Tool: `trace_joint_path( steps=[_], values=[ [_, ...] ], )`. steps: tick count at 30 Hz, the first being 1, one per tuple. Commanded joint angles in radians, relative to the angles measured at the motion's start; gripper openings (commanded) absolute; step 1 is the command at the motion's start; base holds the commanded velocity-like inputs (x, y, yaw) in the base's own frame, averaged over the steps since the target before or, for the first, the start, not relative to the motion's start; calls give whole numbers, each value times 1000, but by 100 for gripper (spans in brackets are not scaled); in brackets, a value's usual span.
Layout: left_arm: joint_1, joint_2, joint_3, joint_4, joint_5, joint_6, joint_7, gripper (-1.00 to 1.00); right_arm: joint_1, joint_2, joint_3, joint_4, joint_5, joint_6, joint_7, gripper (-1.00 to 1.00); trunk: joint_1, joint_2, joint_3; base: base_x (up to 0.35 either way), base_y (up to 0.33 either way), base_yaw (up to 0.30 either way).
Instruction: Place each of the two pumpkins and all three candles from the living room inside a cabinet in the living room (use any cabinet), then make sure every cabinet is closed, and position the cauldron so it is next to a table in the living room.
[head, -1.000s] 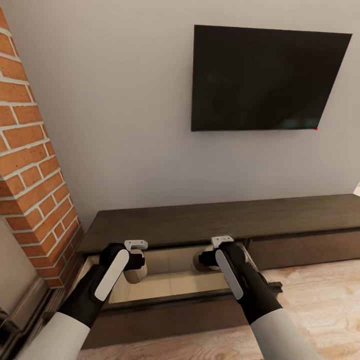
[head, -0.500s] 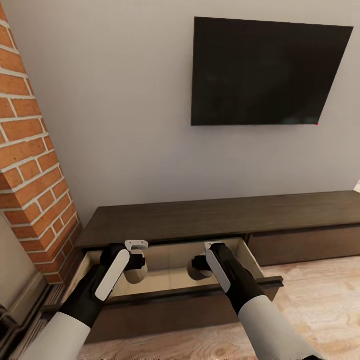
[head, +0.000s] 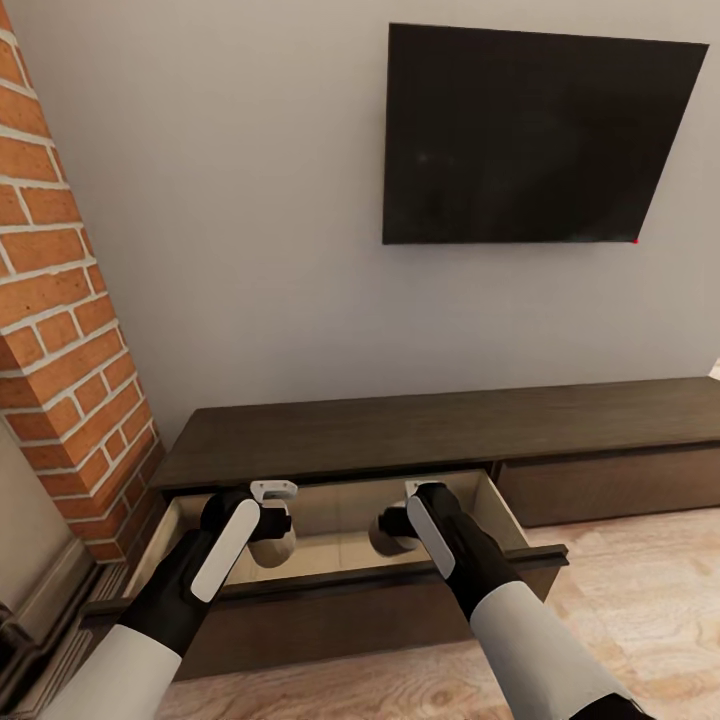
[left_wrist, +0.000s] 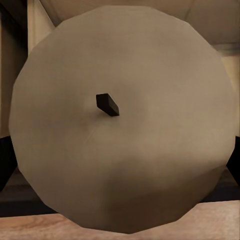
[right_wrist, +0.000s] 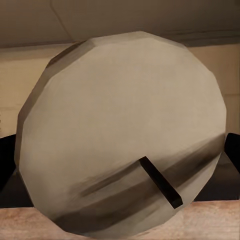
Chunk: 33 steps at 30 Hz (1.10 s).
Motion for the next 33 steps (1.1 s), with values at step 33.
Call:
trace_joint_path(
  steps=[33],
  values=[
    [-1,1,-7,-1,3,2,10,-100,-1,1,34,-4,-64,-37,-2,-100,0,0,-5,16,-18,72]
  ],
)
